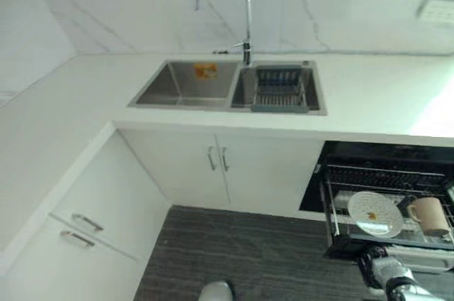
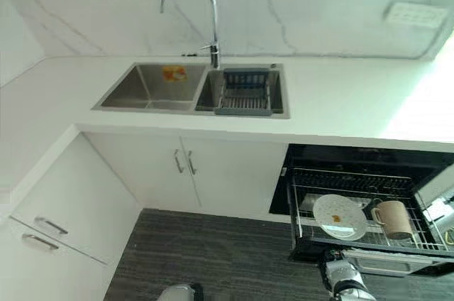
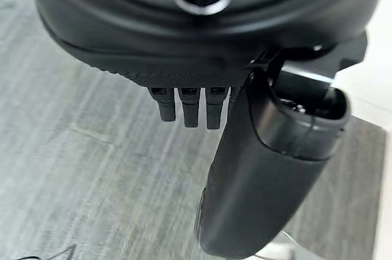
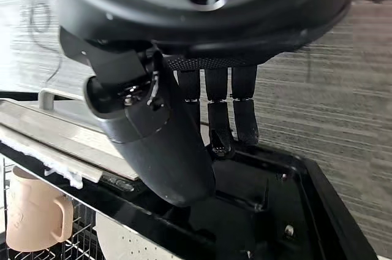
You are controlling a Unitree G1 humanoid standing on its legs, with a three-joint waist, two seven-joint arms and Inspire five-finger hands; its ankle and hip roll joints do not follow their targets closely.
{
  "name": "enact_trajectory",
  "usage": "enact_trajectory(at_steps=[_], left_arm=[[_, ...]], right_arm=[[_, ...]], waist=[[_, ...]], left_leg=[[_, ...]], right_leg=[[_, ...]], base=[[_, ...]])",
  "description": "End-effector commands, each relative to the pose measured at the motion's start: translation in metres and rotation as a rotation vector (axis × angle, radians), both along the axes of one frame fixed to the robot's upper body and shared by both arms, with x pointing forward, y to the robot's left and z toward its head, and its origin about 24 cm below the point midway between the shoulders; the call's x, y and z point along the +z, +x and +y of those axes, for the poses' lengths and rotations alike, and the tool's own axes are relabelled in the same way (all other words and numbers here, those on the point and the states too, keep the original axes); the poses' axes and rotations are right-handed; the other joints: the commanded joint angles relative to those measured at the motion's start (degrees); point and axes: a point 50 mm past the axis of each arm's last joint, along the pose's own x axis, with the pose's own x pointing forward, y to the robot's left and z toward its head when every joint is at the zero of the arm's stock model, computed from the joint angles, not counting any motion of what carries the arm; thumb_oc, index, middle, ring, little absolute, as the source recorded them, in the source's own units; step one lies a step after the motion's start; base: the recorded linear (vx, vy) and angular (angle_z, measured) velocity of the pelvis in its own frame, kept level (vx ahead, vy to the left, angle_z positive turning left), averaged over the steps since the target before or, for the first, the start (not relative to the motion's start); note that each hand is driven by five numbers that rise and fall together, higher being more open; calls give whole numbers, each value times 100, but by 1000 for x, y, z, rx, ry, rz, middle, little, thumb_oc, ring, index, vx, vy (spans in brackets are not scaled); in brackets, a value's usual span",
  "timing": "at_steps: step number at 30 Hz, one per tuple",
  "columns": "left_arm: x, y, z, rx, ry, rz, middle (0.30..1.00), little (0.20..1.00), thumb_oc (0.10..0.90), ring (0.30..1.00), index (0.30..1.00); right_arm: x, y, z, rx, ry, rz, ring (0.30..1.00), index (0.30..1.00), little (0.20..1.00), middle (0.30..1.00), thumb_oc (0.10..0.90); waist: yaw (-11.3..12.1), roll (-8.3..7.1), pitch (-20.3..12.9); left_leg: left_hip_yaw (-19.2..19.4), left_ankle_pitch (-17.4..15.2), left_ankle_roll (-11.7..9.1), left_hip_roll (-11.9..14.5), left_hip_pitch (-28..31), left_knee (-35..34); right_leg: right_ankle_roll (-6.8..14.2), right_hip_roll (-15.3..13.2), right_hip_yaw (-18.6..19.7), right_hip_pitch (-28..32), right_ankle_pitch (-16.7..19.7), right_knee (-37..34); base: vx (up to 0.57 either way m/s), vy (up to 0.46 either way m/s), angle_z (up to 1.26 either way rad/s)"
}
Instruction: Place the dishes in the dishwasher.
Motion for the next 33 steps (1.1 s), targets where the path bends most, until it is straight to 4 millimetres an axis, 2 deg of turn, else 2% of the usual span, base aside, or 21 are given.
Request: enact_trajectory(at_steps=[1,7,8,12,13,17,18,20,21,23,26,28,31,32,33], left_arm=[[4,20,15,-78,55,-31,900,900,800,900,900],[3,14,11,-75,40,-21,900,900,800,900,900],[3,15,11,-76,35,-22,900,900,800,900,900],[3,18,10,-75,26,-35,900,900,800,900,900],[4,22,14,-76,27,-58,900,900,800,900,900],[7,34,20,-90,29,-108,900,900,800,900,900],[10,39,25,-95,37,-130,900,900,800,900,900],[11,44,27,-91,36,-148,900,900,800,900,900],[12,47,30,-84,35,-162,900,900,800,900,900],[14,50,32,-76,31,-181,900,900,800,900,900],[15,57,31,-89,16,-214,900,900,800,900,900],[16,61,30,-113,9,-234,900,900,800,900,900],[18,69,32,-134,12,-258,900,900,800,900,900],[19,71,31,-128,12,-278,900,900,800,900,900],[19,71,32,-130,14,-281,900,900,800,900,900]], right_arm=[[72,90,-7,45,-69,-340,300,300,300,300,400],[133,109,-47,15,-190,-431,300,300,300,300,400],[153,113,-58,6,-223,-466,300,300,300,300,400],[199,121,-76,-3,-318,-538,300,300,300,300,400],[227,124,-84,-17,-369,-590,300,300,300,300,400],[285,127,-95,-26,-494,-660,300,300,300,300,400],[316,129,-96,-26,-558,-718,300,300,300,300,400],[343,132,-93,-10,-625,-768,300,300,300,300,400],[363,135,-89,10,-677,-816,300,300,300,300,400],[387,138,-80,44,-729,-885,300,300,300,300,400],[411,144,-68,107,-811,-946,300,300,300,300,400],[413,143,-68,133,-842,-952,300,300,300,300,400],[403,142,-73,158,-849,-923,300,300,300,300,400],[385,145,-71,223,-967,-804,300,300,300,300,400],[381,147,-69,240,-983,-785,375,375,375,375,450]], waist=[[304,115,91],[615,302,195],[667,345,246],[742,459,393],[781,518,489],[835,629,639],[847,672,712],[839,721,763],[826,756,806],[801,765,835],[771,732,824],[764,693,804],[741,594,780],[679,513,768],[676,494,770]], left_leg=[[-152,-380,-697,358,467,-369],[-416,-343,-630,67,236,-369],[-488,-324,-611,-8,150,-369],[-625,-266,-542,-181,-36,-369],[-689,-241,-513,-266,-136,-369],[-799,-190,-455,-432,-377,-369],[-849,-174,-428,-506,-506,-369],[-849,-160,-404,-558,-625,-369],[-837,-154,-389,-593,-710,-369],[-817,-166,-376,-620,-808,-369],[-739,-196,-368,-614,-866,-369],[-712,-215,-368,-595,-856,-369],[-680,-245,-370,-537,-839,-369],[-641,-277,-386,-466,-797,-369],[-630,-280,-390,-448,-788,-369]], right_leg=[[-193,-17,183,-74,-579,93],[-129,-205,14,-139,-535,93],[-97,-249,-8,-209,-495,93],[-54,-330,35,-365,-412,93],[-30,-389,62,-459,-335,93],[26,-507,183,-724,-187,93],[54,-545,265,-891,-114,93],[77,-583,336,-1048,-54,93],[94,-608,394,-1165,-10,93],[125,-635,464,-1312,45,93],[161,-670,511,-1429,112,93],[174,-686,491,-1438,155,93],[213,-709,428,-1440,241,93],[228,-657,403,-1414,252,93],[230,-650,397,-1409,259,93]], base=[[69,107,27],[61,146,30],[4,124,42],[25,113,41],[25,108,26],[-19,67,9],[-50,50,7],[-54,74,8],[-55,90,13],[-44,71,-1],[-32,68,-2],[-12,27,1],[-77,-74,1],[-92,-83,2],[-88,-81,-1]])
